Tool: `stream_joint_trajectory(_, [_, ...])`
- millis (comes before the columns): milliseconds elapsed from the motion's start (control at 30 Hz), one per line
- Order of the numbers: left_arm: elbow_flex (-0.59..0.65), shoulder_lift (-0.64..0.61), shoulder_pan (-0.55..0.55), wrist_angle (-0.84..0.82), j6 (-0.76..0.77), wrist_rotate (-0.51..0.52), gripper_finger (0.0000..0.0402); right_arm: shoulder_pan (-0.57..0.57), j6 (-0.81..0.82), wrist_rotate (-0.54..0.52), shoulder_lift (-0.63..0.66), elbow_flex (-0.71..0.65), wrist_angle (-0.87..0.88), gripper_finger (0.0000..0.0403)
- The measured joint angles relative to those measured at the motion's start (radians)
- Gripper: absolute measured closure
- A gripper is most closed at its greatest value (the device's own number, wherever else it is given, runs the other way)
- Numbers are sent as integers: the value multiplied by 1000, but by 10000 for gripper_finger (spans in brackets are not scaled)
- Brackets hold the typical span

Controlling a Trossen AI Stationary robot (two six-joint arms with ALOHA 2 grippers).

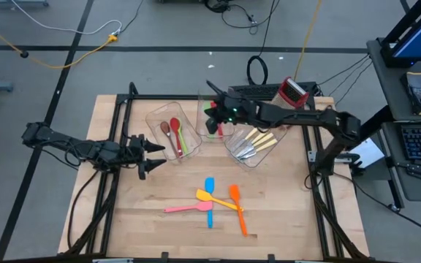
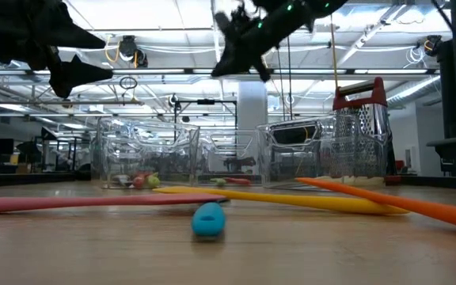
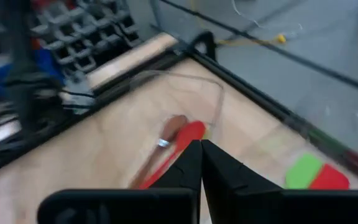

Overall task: Pick & Place Kitchen Items
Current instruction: Put the pink spatula into the middle transparent bin

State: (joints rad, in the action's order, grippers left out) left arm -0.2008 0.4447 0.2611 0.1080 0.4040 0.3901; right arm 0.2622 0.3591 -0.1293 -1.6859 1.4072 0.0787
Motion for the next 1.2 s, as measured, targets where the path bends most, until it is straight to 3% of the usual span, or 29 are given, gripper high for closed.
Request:
stream_joint_trajectory(267, [0, 0, 0, 78, -8, -6, 96, -66, -87, 0, 234, -185, -11, 402])
stream_joint_trajectory(667, [-10, 76, 32, 247, -31, -76, 96, -104, -70, 0, 693, -706, -355, 403])
stream_joint_trajectory(900, [-130, 246, 57, 212, -35, -75, 96, -104, -57, 3, 925, -855, -341, 403])
stream_joint_trajectory(1200, [-349, 438, 86, 4, -9, -78, 96, -103, -38, 48, 1138, -877, -90, 403])
